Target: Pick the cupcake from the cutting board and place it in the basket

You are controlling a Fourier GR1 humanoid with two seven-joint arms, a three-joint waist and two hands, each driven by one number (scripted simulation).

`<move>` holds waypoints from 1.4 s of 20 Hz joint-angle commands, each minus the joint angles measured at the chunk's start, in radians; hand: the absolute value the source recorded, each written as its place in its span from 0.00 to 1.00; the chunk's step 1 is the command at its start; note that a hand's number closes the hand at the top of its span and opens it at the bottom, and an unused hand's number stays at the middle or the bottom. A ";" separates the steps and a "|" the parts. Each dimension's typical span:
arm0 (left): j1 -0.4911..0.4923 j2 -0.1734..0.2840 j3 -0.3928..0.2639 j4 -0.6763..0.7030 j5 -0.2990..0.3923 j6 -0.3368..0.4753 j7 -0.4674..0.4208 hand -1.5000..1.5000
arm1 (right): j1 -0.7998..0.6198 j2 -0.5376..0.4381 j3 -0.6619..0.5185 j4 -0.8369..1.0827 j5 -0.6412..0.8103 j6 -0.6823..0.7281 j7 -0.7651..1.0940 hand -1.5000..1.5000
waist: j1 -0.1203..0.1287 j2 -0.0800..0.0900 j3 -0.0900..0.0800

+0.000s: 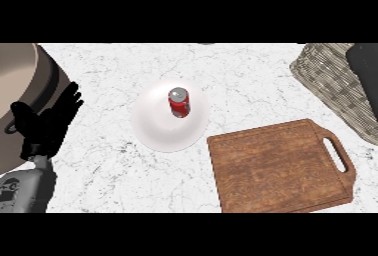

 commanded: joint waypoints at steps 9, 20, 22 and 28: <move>0.001 -0.019 -0.020 0.002 -0.013 -0.001 -0.008 0.50 | 0.046 -0.071 -0.093 0.024 -0.067 -0.062 -0.108 0.00 | 0.009 0.001 0.001; 0.001 -0.023 0.006 0.026 -0.016 0.031 -0.014 0.50 | 0.150 -0.090 -0.281 -0.188 -0.274 -0.294 -0.226 0.00 | -0.028 -0.010 0.002; 0.048 0.033 0.056 0.031 0.030 -0.032 -0.044 0.50 | 0.171 -0.087 -0.298 -0.253 -0.296 -0.300 -0.209 0.00 | -0.037 -0.019 0.000; 0.064 0.021 0.048 -0.007 0.004 0.011 0.002 0.50 | 0.408 -0.090 -0.319 -0.585 -0.453 -0.075 -0.220 0.00 | -0.090 -0.038 -0.001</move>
